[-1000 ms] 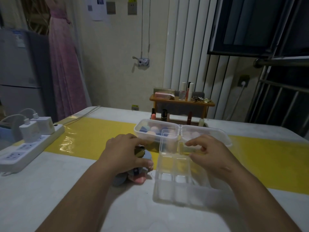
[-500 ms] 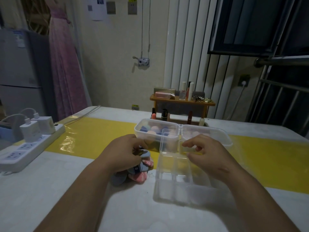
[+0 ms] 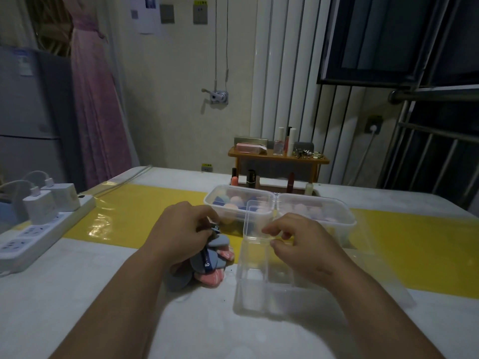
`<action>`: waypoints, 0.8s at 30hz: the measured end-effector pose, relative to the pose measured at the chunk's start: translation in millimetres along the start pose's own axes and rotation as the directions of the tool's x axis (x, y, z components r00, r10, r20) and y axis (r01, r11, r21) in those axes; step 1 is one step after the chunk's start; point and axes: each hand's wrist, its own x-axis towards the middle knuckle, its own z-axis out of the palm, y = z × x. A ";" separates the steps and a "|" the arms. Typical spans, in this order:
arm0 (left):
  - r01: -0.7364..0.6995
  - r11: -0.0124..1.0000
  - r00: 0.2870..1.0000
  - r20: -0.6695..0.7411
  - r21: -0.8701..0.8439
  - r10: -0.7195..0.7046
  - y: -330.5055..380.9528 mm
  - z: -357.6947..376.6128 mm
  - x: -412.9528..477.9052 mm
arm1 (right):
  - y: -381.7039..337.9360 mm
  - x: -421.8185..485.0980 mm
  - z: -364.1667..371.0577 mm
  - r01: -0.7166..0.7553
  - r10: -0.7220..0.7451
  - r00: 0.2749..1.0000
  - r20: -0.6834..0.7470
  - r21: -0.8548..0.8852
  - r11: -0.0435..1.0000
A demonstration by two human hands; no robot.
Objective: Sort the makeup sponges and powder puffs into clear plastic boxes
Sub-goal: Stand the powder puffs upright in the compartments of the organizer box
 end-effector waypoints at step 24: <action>-0.055 0.695 0.974 -0.191 -0.717 -0.120 43.1 23.3 -1.8 | -11.0 3.0 3.8 0.049 -0.036 0.998 -0.053 0.269 0.962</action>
